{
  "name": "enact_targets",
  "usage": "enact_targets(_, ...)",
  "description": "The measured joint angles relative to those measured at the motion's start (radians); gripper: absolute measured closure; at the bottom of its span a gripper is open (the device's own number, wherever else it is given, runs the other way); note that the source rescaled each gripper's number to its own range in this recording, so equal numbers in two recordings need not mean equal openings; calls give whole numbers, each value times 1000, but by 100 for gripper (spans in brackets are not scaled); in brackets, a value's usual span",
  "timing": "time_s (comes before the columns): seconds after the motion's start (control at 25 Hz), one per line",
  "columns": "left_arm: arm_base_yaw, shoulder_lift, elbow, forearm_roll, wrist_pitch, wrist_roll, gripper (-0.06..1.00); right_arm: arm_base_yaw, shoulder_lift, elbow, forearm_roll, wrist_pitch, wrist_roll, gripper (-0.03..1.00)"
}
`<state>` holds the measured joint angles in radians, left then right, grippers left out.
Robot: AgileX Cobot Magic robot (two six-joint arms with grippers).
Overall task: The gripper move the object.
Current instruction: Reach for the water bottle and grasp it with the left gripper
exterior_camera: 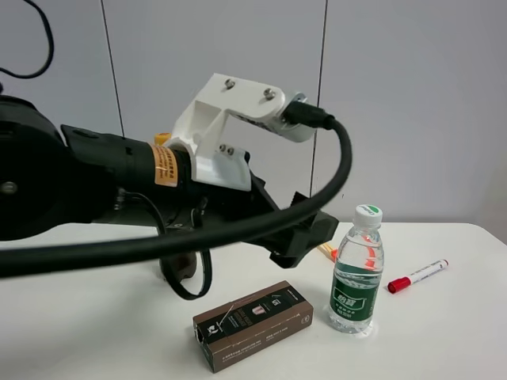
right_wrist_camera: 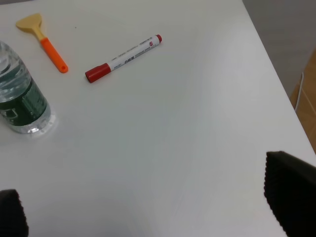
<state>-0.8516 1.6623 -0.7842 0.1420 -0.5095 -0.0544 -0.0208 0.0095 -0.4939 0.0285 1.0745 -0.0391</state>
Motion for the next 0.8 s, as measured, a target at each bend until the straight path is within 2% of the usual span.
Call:
enact_targets(0.28, -57, 83, -91, 7, 0, -1, -6, 0, 0, 0, 0, 0, 0, -3)
enact_targets(0.8, -59, 268, -240, 8, 0, -5, -6, 0, 0, 0, 0, 0, 0, -3)
